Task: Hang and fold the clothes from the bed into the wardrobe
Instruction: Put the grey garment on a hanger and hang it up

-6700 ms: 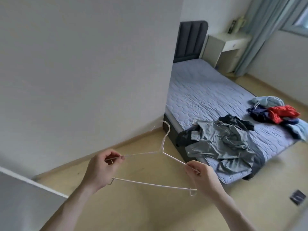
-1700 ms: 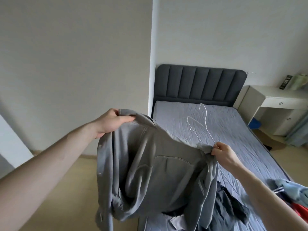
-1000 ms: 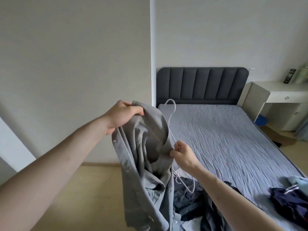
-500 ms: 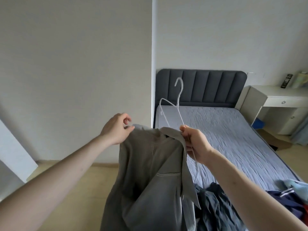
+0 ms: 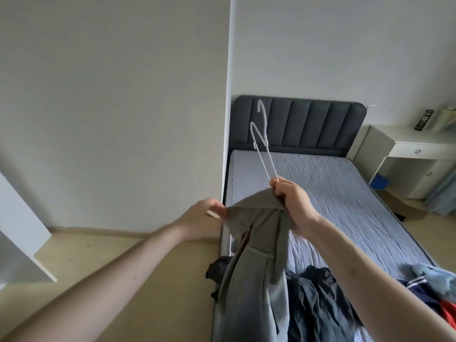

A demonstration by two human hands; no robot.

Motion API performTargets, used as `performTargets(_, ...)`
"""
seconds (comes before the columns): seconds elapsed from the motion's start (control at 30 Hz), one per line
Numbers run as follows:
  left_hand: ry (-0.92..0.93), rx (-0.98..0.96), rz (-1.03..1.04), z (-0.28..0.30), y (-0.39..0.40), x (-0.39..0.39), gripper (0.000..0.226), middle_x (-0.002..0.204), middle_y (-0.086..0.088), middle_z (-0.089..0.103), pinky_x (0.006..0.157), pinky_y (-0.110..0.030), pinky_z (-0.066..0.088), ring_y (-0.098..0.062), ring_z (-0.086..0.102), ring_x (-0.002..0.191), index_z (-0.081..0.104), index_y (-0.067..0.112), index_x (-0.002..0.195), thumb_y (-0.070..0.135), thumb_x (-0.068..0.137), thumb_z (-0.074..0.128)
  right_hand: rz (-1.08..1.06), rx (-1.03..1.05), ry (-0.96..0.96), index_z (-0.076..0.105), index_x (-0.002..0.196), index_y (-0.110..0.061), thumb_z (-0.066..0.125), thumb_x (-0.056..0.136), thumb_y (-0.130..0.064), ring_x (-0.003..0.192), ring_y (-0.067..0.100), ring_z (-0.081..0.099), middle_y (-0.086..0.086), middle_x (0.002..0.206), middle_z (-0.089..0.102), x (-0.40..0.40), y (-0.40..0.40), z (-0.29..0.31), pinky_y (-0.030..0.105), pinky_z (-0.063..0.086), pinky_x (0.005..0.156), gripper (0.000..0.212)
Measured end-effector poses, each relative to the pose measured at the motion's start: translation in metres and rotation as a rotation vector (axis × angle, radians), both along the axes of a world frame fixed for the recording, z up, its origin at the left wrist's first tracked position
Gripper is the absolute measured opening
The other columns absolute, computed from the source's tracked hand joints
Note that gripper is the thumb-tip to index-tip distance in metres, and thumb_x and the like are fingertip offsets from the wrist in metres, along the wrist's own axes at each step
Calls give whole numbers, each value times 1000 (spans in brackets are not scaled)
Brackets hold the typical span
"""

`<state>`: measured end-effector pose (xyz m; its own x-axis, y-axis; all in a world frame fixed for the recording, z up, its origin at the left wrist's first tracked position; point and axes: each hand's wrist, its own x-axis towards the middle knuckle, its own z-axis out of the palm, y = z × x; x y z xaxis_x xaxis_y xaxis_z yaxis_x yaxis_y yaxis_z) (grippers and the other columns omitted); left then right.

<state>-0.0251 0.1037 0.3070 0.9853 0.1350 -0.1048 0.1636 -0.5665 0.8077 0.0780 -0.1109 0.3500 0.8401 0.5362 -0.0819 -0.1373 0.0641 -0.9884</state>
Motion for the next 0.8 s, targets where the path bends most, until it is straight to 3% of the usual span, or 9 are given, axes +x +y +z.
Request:
performTargets(0.07, -37, 41, 8, -10, 7, 9, 57, 137, 12, 53, 98, -32, 51, -8, 57, 119, 53, 29, 130, 38, 78, 75, 87, 11, 53, 32, 69, -22, 43, 65, -8, 59, 14, 25, -1, 67, 29, 3, -4, 6, 32, 21, 57, 18)
performTargets(0.13, 3, 56, -80, -12, -3, 16, 63, 133, 25, 49, 101, -23, 44, 4, 49, 121, 52, 31, 137, 31, 81, 78, 141, 11, 70, 36, 71, -21, 47, 67, -10, 60, 15, 28, 0, 67, 31, 6, -6, 14, 33, 24, 58, 16)
performTargets(0.2, 56, 84, -158, -14, -13, 22, 18, 98, 27, 64, 82, -15, 46, 10, 58, 90, 68, 25, 104, 27, 88, 76, 126, -25, 9, 41, 69, -21, 58, 76, -13, 59, 15, 36, 0, 66, 39, 9, -11, 21, 31, 30, 57, 19)
performTargets(0.23, 42, 118, -173, -16, -14, 24, 14, 79, 19, 64, 69, -16, 44, 4, 56, 71, 66, 18, 84, 28, 92, 72, 116, -42, -28, 41, 70, -21, 66, 80, -15, 59, 15, 39, 0, 67, 41, 14, -16, 22, 31, 32, 58, 27)
performTargets(0.37, -108, 40, -17, -15, 17, 33, 38, 61, 7, 56, 60, -31, 34, -6, 46, 55, 58, 9, 70, 33, 99, 63, 148, -323, -262, 37, 79, -20, 87, 69, -16, 69, 19, 33, 3, 77, 33, 35, -53, 19, 33, 28, 64, 50)
performTargets(0.5, -110, -318, 174, 27, 42, 33, 47, 86, -17, 73, 76, -35, 44, -20, 63, 76, 75, 3, 86, 50, 80, 74, 95, -681, -409, 39, 84, -16, 67, 72, 4, 71, 17, 37, -4, 82, 50, 44, -67, -3, 33, 28, 62, 36)
performTargets(0.57, -70, -378, 153, 52, 45, 34, 25, 91, -18, 76, 79, -35, 50, -26, 69, 80, 79, 9, 85, 31, 89, 68, 26, -675, -334, 38, 83, -15, 56, 80, 8, 66, 17, 39, -7, 89, 67, 45, -65, -12, 33, 29, 58, 29)
performTargets(0.67, 27, -457, 139, 73, 54, 39, 22, 86, -13, 73, 73, -31, 51, -26, 69, 78, 75, 13, 84, 24, 93, 59, -11, -600, -244, 40, 85, -12, 52, 89, 6, 52, 15, 25, 1, 101, 78, 47, -66, -12, 30, 20, 45, 22)
performTargets(0.8, 94, -385, 232, 74, 66, 40, 21, 85, -15, 70, 72, -30, 50, -27, 66, 75, 73, 10, 90, 25, 89, 59, 69, -567, -304, 61, 91, -2, 53, 105, -18, 47, 11, 29, 4, 77, 70, 36, -70, 5, 25, 22, 42, 23)
